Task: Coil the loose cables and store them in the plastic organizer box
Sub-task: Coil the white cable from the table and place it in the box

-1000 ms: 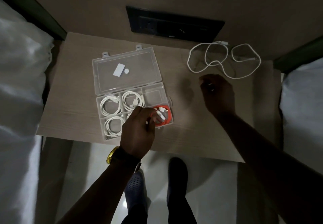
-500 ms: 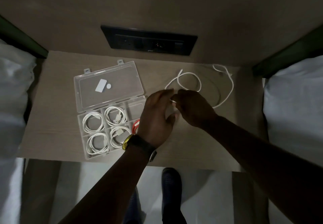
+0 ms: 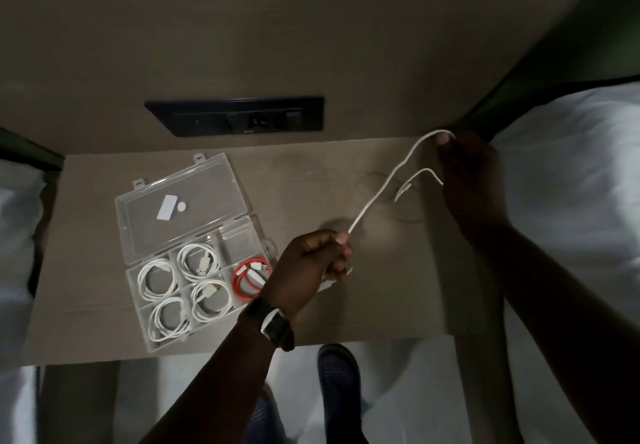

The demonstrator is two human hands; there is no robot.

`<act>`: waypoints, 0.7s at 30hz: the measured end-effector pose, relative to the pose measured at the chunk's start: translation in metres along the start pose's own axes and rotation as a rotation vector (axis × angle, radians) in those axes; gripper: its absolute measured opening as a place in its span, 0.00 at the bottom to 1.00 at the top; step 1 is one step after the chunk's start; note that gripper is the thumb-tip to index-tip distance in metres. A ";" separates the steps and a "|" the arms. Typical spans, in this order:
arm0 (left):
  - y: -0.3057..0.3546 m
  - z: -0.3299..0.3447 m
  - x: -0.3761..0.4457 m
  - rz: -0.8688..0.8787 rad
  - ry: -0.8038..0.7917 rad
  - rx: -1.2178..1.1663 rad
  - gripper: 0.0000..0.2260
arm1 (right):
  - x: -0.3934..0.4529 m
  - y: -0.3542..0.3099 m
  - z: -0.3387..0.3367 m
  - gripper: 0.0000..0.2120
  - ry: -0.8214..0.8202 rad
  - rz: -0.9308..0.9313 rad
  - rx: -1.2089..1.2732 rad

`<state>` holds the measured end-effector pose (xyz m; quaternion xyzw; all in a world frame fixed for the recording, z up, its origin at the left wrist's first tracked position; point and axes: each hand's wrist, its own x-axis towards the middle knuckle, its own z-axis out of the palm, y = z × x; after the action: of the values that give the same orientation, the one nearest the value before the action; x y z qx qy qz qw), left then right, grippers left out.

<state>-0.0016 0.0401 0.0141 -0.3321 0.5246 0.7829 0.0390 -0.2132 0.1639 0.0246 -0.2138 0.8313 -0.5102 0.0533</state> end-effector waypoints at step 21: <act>0.029 -0.021 0.007 0.117 -0.002 0.182 0.15 | -0.023 -0.046 0.029 0.10 -0.755 -0.498 -0.507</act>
<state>-0.0089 0.0074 0.0280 -0.2950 0.6121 0.7333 0.0238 -0.1695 0.1313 0.0479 -0.5805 0.7756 -0.1775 0.1731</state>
